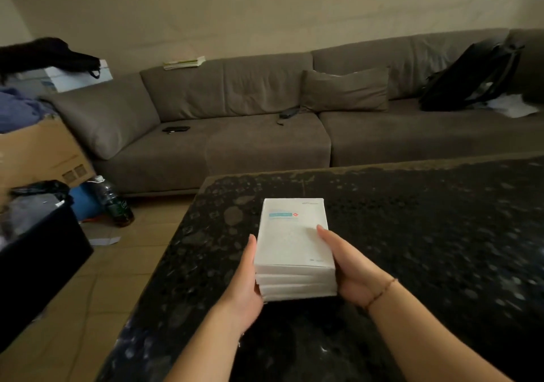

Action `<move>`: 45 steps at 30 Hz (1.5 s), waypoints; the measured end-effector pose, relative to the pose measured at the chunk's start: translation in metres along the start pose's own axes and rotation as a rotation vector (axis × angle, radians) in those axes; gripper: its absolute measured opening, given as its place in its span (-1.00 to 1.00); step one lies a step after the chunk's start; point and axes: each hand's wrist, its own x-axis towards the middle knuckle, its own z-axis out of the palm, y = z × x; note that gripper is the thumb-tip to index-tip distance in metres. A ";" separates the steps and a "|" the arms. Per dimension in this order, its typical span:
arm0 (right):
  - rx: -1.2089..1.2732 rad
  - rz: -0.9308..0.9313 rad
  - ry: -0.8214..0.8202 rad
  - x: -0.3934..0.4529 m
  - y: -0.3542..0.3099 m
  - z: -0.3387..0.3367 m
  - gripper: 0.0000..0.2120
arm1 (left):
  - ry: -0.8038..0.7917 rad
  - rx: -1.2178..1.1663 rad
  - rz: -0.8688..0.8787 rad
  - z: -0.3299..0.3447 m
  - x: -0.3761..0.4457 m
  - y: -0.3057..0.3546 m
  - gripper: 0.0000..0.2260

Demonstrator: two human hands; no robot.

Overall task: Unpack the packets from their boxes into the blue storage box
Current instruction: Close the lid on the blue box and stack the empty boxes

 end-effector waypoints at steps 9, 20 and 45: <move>-0.049 -0.001 0.055 0.024 0.008 0.023 -0.61 | 0.052 0.037 0.024 -0.022 0.003 -0.001 -0.39; -0.076 0.004 0.026 0.005 -0.006 0.027 -0.66 | 0.204 0.075 0.089 -0.015 -0.011 -0.002 -0.22; -0.921 -0.145 0.145 0.033 -0.049 0.040 -0.57 | 0.538 0.815 0.009 -0.006 0.021 0.084 -0.85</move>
